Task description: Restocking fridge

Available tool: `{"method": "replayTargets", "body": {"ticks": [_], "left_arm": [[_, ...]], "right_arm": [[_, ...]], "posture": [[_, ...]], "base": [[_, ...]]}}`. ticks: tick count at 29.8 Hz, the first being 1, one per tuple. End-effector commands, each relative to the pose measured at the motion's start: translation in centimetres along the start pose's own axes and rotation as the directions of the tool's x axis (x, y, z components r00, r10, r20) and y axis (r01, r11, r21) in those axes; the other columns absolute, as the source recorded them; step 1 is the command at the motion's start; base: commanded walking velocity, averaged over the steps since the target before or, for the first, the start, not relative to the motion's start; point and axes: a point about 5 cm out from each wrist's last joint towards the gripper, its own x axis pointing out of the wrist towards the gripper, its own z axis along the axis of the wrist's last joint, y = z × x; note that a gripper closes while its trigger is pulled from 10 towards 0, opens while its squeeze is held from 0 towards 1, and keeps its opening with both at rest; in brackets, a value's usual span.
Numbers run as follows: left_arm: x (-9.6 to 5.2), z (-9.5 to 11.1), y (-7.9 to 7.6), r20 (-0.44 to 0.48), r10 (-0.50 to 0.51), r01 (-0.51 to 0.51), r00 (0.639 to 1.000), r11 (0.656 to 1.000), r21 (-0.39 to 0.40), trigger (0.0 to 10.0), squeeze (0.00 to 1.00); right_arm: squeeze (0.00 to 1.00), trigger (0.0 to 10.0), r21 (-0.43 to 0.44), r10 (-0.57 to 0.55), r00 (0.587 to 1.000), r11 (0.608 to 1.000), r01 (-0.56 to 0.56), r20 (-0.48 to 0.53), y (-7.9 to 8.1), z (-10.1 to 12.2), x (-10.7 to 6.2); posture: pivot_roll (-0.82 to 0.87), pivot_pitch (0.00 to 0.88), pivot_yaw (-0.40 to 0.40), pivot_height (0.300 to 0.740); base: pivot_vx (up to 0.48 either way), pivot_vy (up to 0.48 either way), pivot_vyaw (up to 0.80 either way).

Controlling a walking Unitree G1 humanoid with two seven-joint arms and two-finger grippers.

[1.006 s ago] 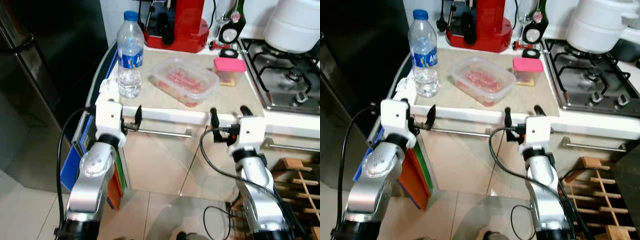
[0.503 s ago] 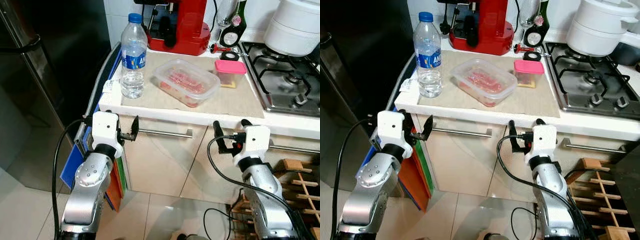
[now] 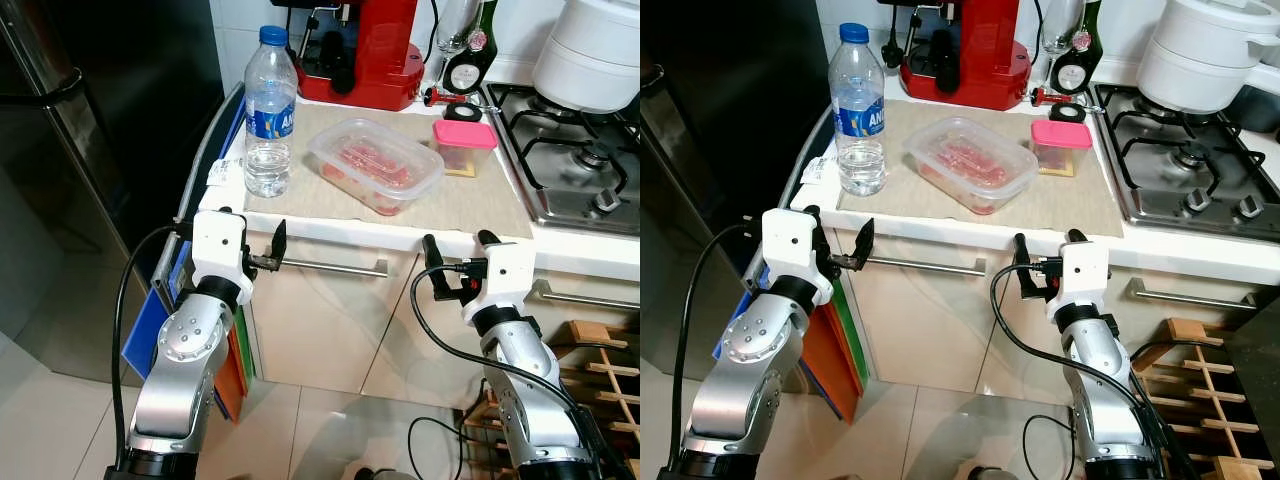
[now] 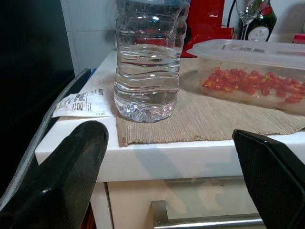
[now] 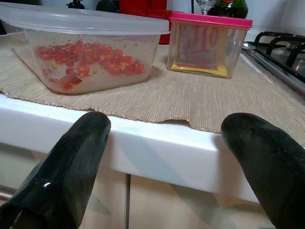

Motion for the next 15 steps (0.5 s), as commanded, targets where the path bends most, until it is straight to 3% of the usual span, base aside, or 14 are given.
{"method": "replayTargets", "body": {"ticks": [1, 12, 13, 15], "left_arm": [[0.28, 0.0, -0.16, -0.007, -0.008, 0.008, 1.0, 1.0, -0.004, 10.0, 0.24], [0.76, 0.33, -0.12, 0.005, -0.021, 0.021, 1.0, 1.0, 0.007, 10.0, 0.07], [0.8, 0.34, -0.09, 0.006, -0.02, 0.02, 1.0, 1.0, 0.007, 10.0, 0.0], [0.87, 0.4, -0.07, 0.008, -0.021, 0.021, 1.0, 1.0, 0.007, 10.0, 0.0]], "right_arm": [[0.0, 10.0, -0.012, -0.009, 1.0, 1.0, 0.009, 0.016, -0.21, 0.25, 0.07], [0.0, 10.0, -0.007, -0.01, 1.0, 1.0, 0.01, 0.019, 0.17, 0.49, 0.24], [0.0, 10.0, -0.007, -0.009, 1.0, 1.0, 0.009, 0.019, 0.24, 0.5, 0.26], [0.0, 10.0, -0.007, -0.007, 1.0, 1.0, 0.007, 0.02, 0.37, 0.56, 0.32]], "posture": [[-0.02, 0.0, -0.019, 0.74], [-0.01, 0.0, -0.024, 0.74], [-0.01, 0.0, -0.023, 0.74], [-0.01, 0.0, -0.022, 0.74]], "base": [[0.0, 0.0, 0.0], [0.0, 0.0, 0.0], [0.0, 0.0, 0.0], [0.0, 0.0, 0.0]]}}
